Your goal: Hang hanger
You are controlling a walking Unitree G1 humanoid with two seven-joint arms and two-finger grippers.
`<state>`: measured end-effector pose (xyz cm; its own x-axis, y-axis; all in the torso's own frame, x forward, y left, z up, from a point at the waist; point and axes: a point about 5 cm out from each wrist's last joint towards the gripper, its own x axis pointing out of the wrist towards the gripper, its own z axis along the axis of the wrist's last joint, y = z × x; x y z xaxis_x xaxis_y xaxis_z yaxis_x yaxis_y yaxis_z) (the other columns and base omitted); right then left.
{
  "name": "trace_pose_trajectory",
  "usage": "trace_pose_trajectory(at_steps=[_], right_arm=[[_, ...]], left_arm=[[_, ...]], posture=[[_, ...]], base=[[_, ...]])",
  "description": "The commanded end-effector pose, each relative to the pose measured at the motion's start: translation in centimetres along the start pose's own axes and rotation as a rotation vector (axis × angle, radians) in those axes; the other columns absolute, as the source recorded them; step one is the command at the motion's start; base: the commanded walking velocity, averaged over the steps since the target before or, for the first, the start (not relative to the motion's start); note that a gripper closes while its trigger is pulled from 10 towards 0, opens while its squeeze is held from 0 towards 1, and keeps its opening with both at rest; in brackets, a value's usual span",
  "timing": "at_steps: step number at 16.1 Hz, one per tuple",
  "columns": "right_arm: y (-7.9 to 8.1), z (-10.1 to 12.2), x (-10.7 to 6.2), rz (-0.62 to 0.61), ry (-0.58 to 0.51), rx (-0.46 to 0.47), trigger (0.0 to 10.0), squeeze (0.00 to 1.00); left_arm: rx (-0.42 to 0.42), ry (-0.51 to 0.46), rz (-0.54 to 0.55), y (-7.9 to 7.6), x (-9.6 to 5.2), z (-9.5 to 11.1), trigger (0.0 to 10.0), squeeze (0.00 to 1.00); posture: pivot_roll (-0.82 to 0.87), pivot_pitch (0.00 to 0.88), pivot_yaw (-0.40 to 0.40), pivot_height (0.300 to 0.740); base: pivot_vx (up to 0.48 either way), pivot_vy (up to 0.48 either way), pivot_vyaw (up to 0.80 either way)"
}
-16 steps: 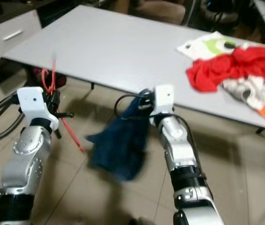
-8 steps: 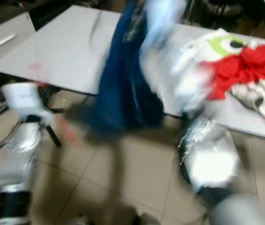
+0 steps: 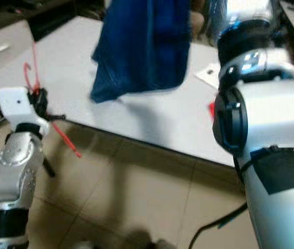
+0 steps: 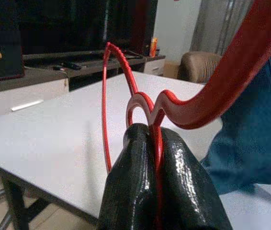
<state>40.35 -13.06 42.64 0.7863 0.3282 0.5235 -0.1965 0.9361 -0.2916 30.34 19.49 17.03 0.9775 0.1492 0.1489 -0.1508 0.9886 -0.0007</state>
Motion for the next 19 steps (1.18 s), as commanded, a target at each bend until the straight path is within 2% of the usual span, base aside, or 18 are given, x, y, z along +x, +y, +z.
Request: trace_pose_trajectory(at_steps=[1, 2, 3, 4, 5, 6, 7, 8, 9, 10, 11, 13, 14, 16, 17, 19], right_arm=[[-1.1, -3.0, -1.4, -0.057, 0.076, -0.018, 0.0, 0.00], [-1.2, -5.7, -2.6, -0.106, 0.164, 0.015, 6.8, 0.00], [-1.2, -7.6, -3.5, -0.143, 0.233, 0.062, 6.8, 0.00], [-0.3, -12.2, -6.0, -0.218, 0.417, 0.226, 10.0, 0.00], [1.6, -15.4, -8.0, -0.225, 0.551, 0.350, 10.0, 0.00], [3.5, -16.8, -8.9, -0.169, 0.610, 0.372, 10.0, 0.00], [5.4, -17.5, -9.2, -0.072, 0.641, 0.333, 10.0, 0.00], [6.4, -17.6, -9.2, -0.004, 0.644, 0.298, 10.0, 0.00], [7.7, -17.4, -8.9, 0.084, 0.625, 0.222, 10.0, 0.00], [8.5, -16.5, -8.1, 0.149, 0.555, 0.156, 10.0, 0.00], [8.9, -15.8, -7.7, 0.188, 0.492, 0.124, 10.0, 1.00], [9.2, -14.9, -7.1, 0.197, 0.413, 0.123, 10.0, 1.00], [9.7, -14.1, -6.8, 0.232, 0.337, 0.117, 10.0, 1.00], [10.0, -14.8, -7.3, 0.248, 0.358, 0.134, 10.0, 1.00], [10.1, -15.4, -7.8, 0.236, 0.395, 0.189, 10.0, 1.00], [9.5, -17.0, -8.8, 0.101, 0.490, 0.470, 10.0, 1.00]], left_arm=[[0.012, -0.041, 0.012, 0.0, -0.2, 0.9, 10.0, 0.00], [0.022, -0.058, 0.014, 0.2, -0.3, 1.2, 10.0, 0.00], [0.013, -0.066, 0.015, 0.1, -0.4, 1.4, 10.0, 0.00], [0.007, -0.076, 0.014, 0.1, -0.4, 1.8, 10.0, 0.00], [0.006, -0.085, 0.013, 0.0, -0.2, 2.2, 10.0, 0.00], [0.004, -0.093, 0.009, -0.1, -0.1, 2.5, 10.0, 0.00], [0.006, -0.100, 0.001, -0.2, 0.1, 2.7, 10.0, 0.00], [0.008, -0.103, -0.004, -0.2, 0.3, 2.9, 10.0, 0.00], [0.009, -0.102, -0.006, -0.2, 0.4, 2.9, 10.0, 0.00], [0.010, -0.097, -0.004, -0.1, 0.5, 2.9, 10.0, 0.00], [0.012, -0.096, -0.002, -0.1, 0.5, 2.8, 10.0, 0.00], [0.014, -0.094, 0.002, -0.1, 0.5, 2.8, 10.0, 0.00], [0.025, -0.087, 0.011, 0.1, 0.2, 2.5, 10.0, 0.00], [0.027, -0.080, 0.013, 0.1, 0.3, 2.4, 10.0, 0.00], [0.029, -0.079, 0.012, 0.1, 0.3, 2.4, 10.0, 0.00], [0.033, -0.078, 0.004, -0.1, 0.4, 2.4, 10.0, 0.00]], posture=[[0.15, 0.040, -0.073, 0.740], [0.16, 0.045, -0.074, 0.740], [0.16, 0.047, -0.075, 0.740], [0.15, 0.049, -0.068, 0.740], [0.15, 0.051, -0.064, 0.740], [0.15, 0.053, -0.058, 0.740], [0.15, 0.053, -0.051, 0.740], [0.14, 0.052, -0.048, 0.740], [0.14, 0.052, -0.042, 0.740], [0.14, 0.053, -0.042, 0.740], [0.14, 0.053, -0.043, 0.740], [0.14, 0.054, -0.045, 0.740], [0.14, 0.052, -0.047, 0.740], [0.14, 0.047, -0.051, 0.740], [0.14, 0.046, -0.050, 0.740], [0.14, 0.043, -0.049, 0.740]], base=[[0.428, 0.000, 0.00], [0.428, 0.000, 0.00], [0.428, 0.000, 0.00], [0.000, 0.000, 0.00], [0.000, 0.000, 0.00], [0.000, 0.000, 0.00], [0.000, 0.000, 0.00], [0.000, 0.000, 0.00], [0.000, 0.000, 0.00], [0.000, 0.000, 0.00], [0.000, 0.000, 0.00], [0.000, 0.000, 0.00], [0.000, 0.000, 0.00], [0.000, 0.000, 0.00], [0.000, 0.000, 0.00], [0.000, 0.000, 0.00]])
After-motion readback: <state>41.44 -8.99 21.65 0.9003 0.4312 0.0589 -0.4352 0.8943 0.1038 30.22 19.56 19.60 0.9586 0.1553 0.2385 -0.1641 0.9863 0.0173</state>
